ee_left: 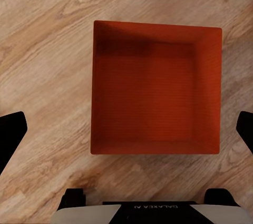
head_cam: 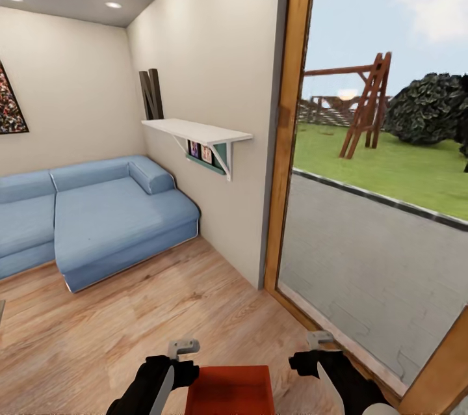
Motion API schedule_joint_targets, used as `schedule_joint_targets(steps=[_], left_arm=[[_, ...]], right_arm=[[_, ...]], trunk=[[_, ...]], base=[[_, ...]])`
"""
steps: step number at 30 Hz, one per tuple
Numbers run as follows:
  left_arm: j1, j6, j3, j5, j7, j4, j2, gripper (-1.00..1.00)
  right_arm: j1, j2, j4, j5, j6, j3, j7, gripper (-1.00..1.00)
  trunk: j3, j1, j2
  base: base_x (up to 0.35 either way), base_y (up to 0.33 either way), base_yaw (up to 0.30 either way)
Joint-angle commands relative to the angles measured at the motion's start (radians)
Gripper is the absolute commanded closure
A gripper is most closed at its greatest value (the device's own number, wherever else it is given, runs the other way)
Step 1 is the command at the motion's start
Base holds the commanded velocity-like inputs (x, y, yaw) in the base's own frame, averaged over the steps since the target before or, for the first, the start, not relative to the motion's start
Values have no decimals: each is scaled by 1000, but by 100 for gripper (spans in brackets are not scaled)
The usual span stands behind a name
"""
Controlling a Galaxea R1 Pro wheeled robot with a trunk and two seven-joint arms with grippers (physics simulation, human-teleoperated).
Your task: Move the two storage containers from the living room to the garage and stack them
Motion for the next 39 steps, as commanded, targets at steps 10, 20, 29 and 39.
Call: schedule_joint_targets(steps=[10, 20, 29, 39], left_arm=[[-1, 6, 3, -1, 1, 0, -1, -100], [-1, 5, 3, -1, 1, 21, -1, -100], [-1, 5, 3, -1, 1, 21, -1, -100], [-1, 5, 3, -1, 1, 28, -1, -100]], right_arm=[[0, 0, 11, 3, 6, 3, 3, -100], [0, 0, 12, 6, 5, 4, 3, -100], [0, 0, 12, 5, 5, 3, 3, -100], [0, 0, 22, 5, 5, 5, 3, -100]], trunk=[[-49, 39, -72], [-97, 77, -142], [-139, 111, -205], [-186, 150, -275]], base=[[0, 0, 0], [0, 0, 0], [0, 0, 0], [0, 0, 0]])
